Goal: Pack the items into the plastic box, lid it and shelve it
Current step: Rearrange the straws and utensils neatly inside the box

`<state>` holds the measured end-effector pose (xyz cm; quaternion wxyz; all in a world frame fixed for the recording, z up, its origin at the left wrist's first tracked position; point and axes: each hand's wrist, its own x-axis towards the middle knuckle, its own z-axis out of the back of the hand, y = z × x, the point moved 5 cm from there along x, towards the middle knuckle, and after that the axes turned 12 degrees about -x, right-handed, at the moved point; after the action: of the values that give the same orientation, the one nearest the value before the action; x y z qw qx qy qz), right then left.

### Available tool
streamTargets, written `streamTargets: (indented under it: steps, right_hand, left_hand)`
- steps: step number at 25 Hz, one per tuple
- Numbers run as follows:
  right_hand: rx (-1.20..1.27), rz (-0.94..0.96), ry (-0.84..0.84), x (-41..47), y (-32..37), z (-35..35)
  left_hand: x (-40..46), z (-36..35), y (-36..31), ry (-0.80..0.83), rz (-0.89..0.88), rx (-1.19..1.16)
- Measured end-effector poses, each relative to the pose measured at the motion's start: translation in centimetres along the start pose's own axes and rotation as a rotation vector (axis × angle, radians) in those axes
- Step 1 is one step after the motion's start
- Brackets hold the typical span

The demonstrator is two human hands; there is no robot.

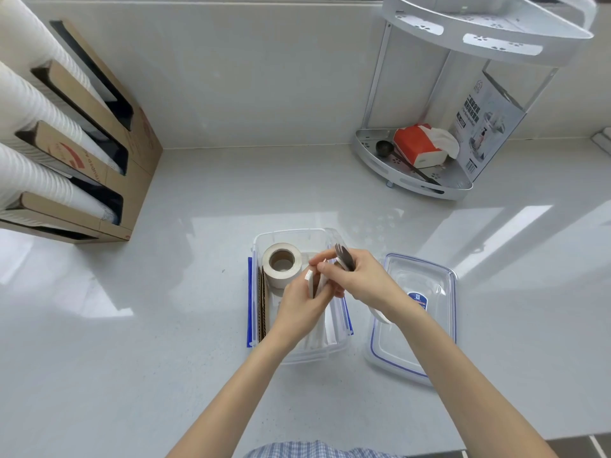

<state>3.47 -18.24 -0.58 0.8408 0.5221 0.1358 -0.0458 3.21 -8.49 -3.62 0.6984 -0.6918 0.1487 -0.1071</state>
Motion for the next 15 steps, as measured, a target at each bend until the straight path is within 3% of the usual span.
streamTargets:
  steps: [5, 10, 15]
  right_hand:
    - [-0.047, 0.022, 0.002, -0.3, 0.2, 0.1]
    - [-0.301, 0.063, -0.049, -0.3, 0.4, -0.9]
    - [-0.284, 0.028, -0.066, -0.1, -0.2, -0.2]
  left_hand:
    - [0.1, 0.0, 0.6, 0.004, 0.054, 0.017]
    - [0.2, -0.3, 0.5, 0.062, 0.081, 0.015]
    - [-0.4, 0.9, 0.6, 0.169, 0.143, -0.085]
